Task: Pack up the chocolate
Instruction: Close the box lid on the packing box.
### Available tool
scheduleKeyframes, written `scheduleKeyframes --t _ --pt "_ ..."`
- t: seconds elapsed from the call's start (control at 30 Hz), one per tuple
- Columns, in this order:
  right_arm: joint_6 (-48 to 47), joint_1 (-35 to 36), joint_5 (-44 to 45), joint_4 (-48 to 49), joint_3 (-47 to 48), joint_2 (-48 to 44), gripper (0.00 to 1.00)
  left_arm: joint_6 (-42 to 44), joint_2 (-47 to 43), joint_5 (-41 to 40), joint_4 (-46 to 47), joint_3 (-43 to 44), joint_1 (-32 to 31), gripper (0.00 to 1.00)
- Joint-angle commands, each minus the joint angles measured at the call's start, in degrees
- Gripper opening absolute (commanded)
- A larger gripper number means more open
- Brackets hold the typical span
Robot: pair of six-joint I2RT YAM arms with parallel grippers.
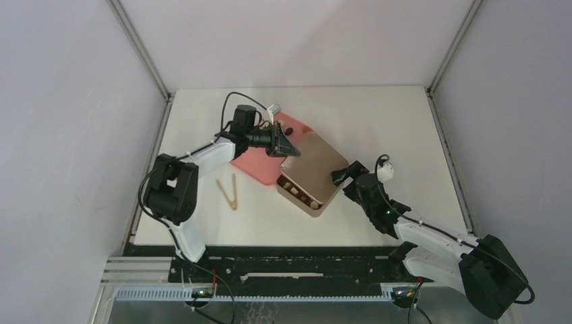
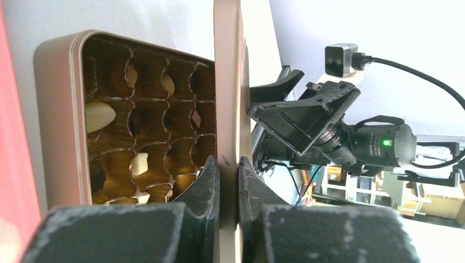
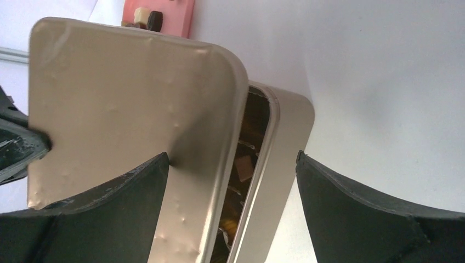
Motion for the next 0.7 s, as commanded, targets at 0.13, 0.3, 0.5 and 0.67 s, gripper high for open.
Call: scheduleKeyframes --t 0.13,0.3,0.5,0.67 --pt "1.91 -1.6 -0.91 5.03 -0.96 -0.45 0.94 -0.45 0.29 1.9 2.09 0.4 -1.49 0.0" --pt "2.48 -1.81 -2.56 6.47 -1.07 1.31 0.94 3.07 2.46 0.36 -3.79 2.04 -2.11 0.0" --pt "4.28 -1.8 -4.2 6.94 -1.35 3.13 0.94 7.27 3.58 -2.84 -10.2 4.4 -2.11 0.0" --pt "6.0 -1.63 -6.37 7.19 -1.58 4.66 0.93 9.41 3.98 -4.85 -13.38 5.84 -1.4 0.01"
